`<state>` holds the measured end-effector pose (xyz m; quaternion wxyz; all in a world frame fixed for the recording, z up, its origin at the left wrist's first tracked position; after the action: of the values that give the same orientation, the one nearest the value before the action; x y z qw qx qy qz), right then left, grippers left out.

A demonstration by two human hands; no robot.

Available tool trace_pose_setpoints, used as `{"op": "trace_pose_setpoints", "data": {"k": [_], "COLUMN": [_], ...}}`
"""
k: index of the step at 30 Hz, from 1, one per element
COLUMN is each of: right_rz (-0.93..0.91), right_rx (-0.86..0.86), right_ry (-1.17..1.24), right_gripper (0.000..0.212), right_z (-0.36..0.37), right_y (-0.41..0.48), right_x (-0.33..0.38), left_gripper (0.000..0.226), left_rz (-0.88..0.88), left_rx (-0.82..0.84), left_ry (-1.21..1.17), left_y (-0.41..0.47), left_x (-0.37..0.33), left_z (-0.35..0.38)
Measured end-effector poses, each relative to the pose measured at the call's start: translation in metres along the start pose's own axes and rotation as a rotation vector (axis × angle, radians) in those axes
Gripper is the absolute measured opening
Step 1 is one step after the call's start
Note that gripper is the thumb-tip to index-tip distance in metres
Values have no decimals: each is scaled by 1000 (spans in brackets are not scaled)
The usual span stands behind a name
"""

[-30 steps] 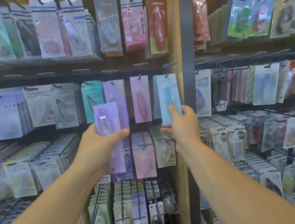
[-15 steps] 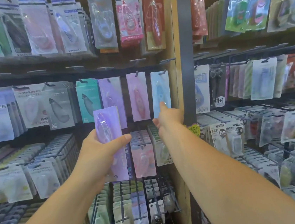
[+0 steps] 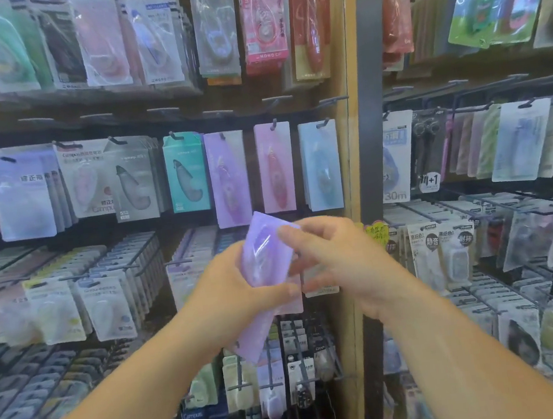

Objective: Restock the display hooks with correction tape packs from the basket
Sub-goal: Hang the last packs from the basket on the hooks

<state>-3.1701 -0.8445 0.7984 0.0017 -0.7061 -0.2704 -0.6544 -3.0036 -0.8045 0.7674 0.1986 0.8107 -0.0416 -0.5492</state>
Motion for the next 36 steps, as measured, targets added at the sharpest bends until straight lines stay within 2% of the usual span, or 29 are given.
{"op": "trace_pose_setpoints", "data": {"k": [2,4,7,9,12,15,17,18,20,22,24,30,34,36], "right_rz": [40,43,43,34,69,163,204,216,255,320,378,321,271,260], "right_rx": [146,167,175,192,159,79,-9,-63,-155,-190,-157,-82,39,91], "right_ry": [-122,-120,-91,-91,-20,200,373,449,585,639,556,350,320,295], "right_gripper": [20,21,37,35,24,28,31,28,23,25,26,34,22,19], "right_z": [-6,-14,-20,-21,-27,-34,-37,-37,-30,-17,-6,-14,-23,-22], "right_y": [-16,-24,-31,-38,-51,-64,-70,-73,-78,-86,-95,-104,-107,-110], "right_x": [-6,-17,-38,-52,-72,-93,-106,-110,-118,-124,-128,-141,-140,-141], "left_gripper": [54,57,56,58,62,74,86,86,80,64,49,37,40,33], "left_rz": [4,8,0,-21,-115,-270,-280,-253,-191,-128,-84,-106,-181,-204], "left_rx": [106,148,188,235,350,395,371,348,246,119,32,-45,-113,-112], "left_ry": [124,210,401,421,202,-337,-605,-663,-642,-582,-575,-573,-642,-661], "left_y": [-6,-14,-27,-34,-43,-54,-64,-69,-80,-87,-91,-98,-100,-100], "left_x": [3,7,12,19,34,55,69,74,82,81,79,75,83,83], "left_z": [11,21,37,42,32,14,10,14,34,57,73,83,89,92]}}
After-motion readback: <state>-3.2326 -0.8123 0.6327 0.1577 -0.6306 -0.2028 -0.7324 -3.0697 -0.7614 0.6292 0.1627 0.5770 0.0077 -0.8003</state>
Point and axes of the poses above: each hand's wrist, its own y-axis towards the middle knuckle, its own z-axis out of the palm, x = y × z, the point moved 2 cm from there along y, towards the middle knuckle, and after that the axes turned 3 degrees about -x, right-handed, at the moved point
